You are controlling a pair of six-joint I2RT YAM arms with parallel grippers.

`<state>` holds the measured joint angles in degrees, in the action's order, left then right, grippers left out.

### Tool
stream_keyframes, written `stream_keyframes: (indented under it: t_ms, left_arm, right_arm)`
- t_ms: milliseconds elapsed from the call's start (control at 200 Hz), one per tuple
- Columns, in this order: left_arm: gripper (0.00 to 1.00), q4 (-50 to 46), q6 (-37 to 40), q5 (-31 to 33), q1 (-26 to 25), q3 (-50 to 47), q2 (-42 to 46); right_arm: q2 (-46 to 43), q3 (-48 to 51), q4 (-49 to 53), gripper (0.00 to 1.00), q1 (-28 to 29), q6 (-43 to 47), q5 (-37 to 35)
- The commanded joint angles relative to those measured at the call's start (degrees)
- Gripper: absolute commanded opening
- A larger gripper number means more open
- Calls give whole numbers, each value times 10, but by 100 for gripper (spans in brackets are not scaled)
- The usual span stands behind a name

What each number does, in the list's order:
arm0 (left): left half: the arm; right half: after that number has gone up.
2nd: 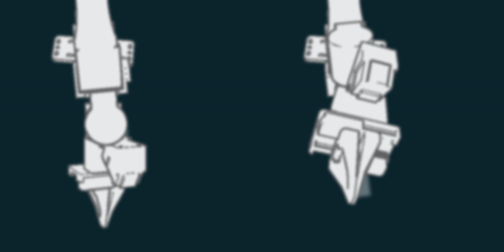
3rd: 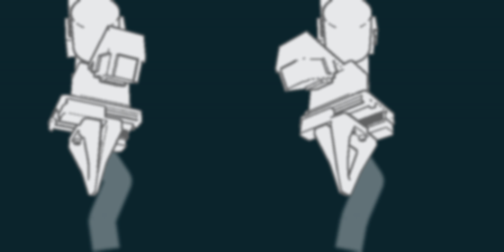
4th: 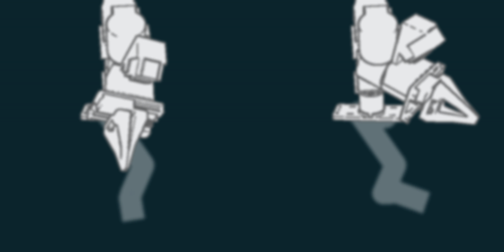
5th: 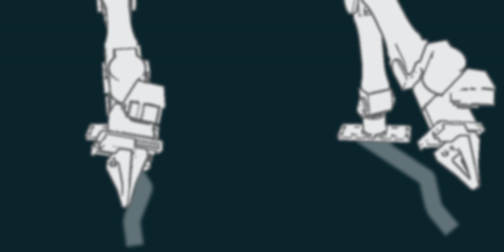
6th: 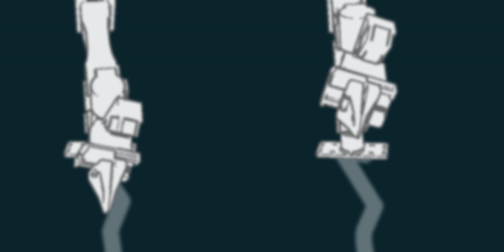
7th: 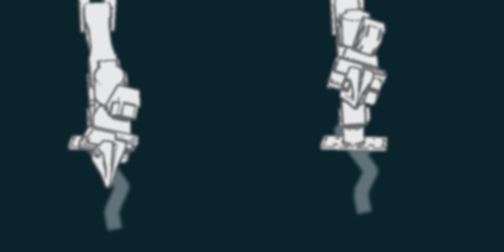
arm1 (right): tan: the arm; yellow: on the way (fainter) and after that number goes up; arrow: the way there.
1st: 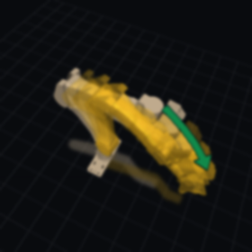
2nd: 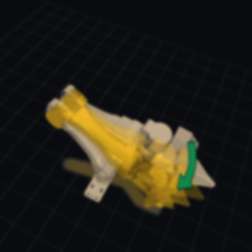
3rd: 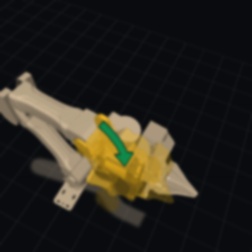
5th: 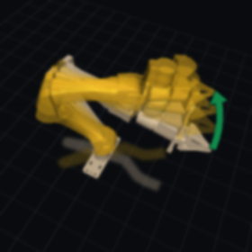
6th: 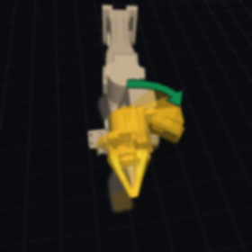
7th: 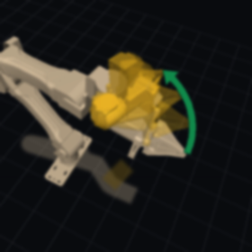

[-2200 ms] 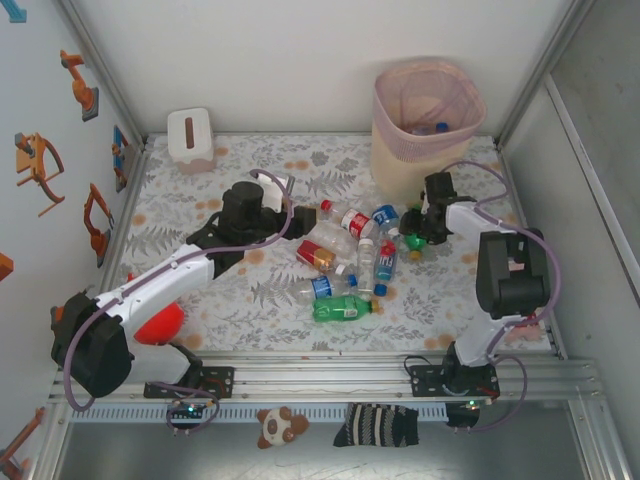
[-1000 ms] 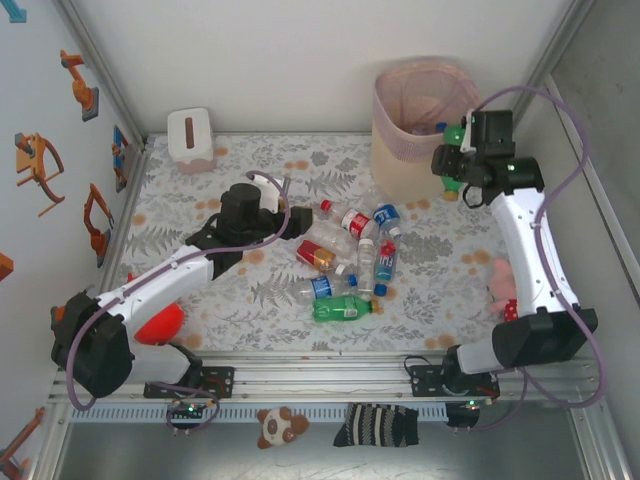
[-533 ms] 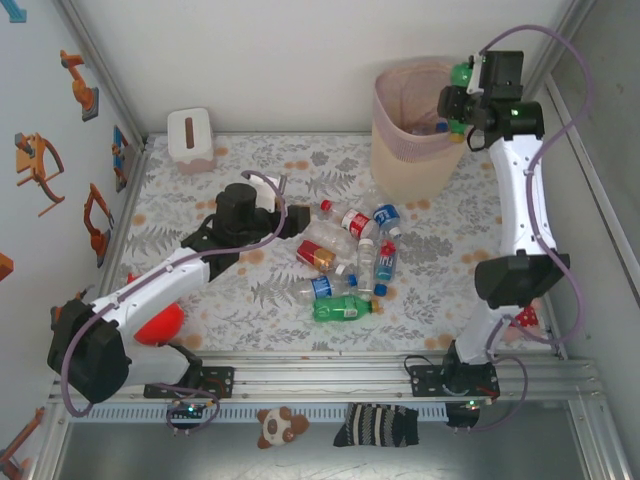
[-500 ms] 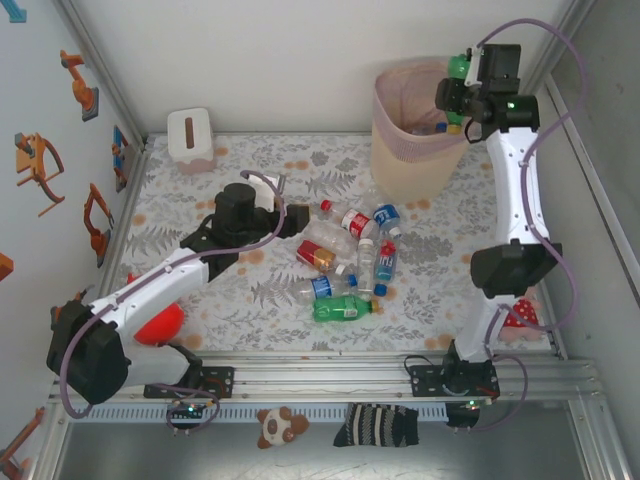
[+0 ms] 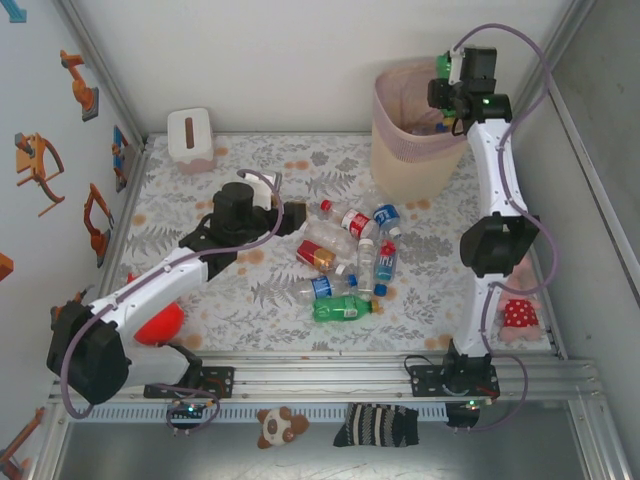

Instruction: Put the plastic bottles in the bin

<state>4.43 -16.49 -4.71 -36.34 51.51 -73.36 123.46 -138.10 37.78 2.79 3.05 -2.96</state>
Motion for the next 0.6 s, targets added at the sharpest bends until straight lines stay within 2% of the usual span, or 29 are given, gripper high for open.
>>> stream_keyframes:
  t_ms: [0,340,591]
  left_arm:
    - [74,-4,5,2,3,6,-11]
    - [74,5,-2,-4,6,6,-29]
    - [74,9,-10,-14,9,0,-26]
  right_arm:
    - [22,-8,-44,63,-4,71,-38]
    - [47,17,-36,65,-4,119,-100]
    - [32,32,-23,80,-4,109,-117]
